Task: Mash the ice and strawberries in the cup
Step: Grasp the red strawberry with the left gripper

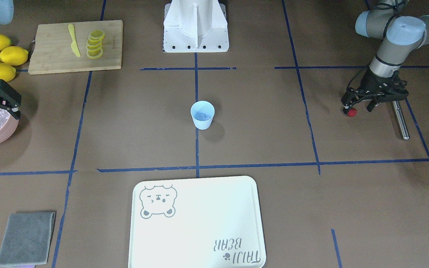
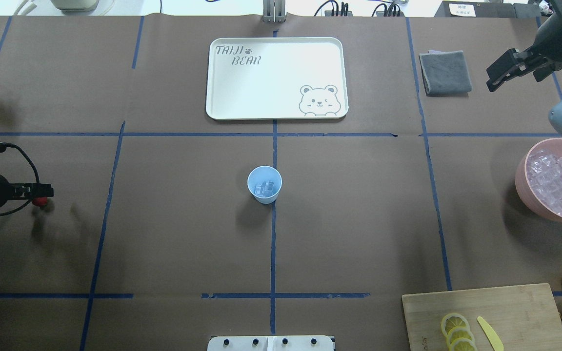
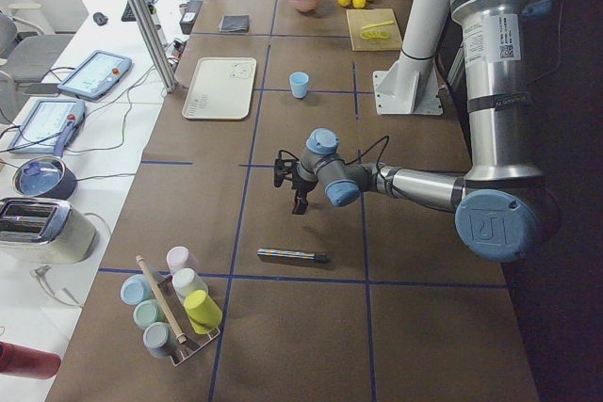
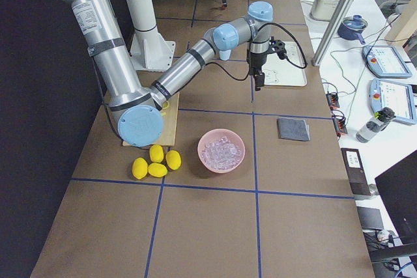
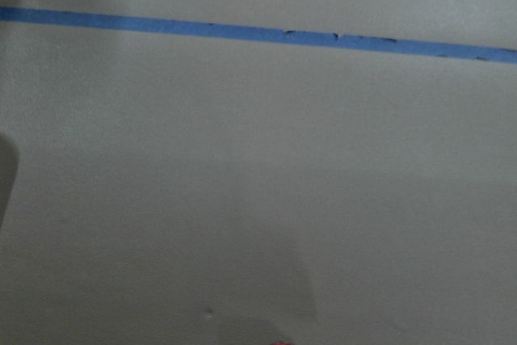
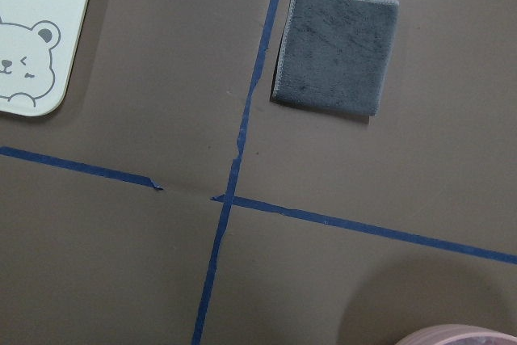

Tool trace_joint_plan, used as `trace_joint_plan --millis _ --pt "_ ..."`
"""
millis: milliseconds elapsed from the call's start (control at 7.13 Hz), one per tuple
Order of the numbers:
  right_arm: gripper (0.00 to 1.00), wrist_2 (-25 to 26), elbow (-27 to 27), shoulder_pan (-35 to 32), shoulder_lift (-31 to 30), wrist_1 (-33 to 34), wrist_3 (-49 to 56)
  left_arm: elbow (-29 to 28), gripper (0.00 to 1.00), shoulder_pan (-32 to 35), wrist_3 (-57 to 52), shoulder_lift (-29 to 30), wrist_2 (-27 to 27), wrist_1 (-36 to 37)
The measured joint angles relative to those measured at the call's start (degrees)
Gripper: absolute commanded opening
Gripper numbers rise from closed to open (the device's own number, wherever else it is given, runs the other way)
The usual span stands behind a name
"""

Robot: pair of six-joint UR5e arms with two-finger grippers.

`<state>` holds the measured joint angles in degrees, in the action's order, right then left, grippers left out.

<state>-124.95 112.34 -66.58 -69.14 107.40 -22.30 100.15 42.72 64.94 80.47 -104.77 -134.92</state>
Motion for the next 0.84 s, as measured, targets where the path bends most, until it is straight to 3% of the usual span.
trace_joint_plan --millis 841 --pt "0.99 -0.5 0.4 0.0 0.0 0.0 -0.2 -0.8 0.65 -1.2 0.1 0.3 0.1 0.3"
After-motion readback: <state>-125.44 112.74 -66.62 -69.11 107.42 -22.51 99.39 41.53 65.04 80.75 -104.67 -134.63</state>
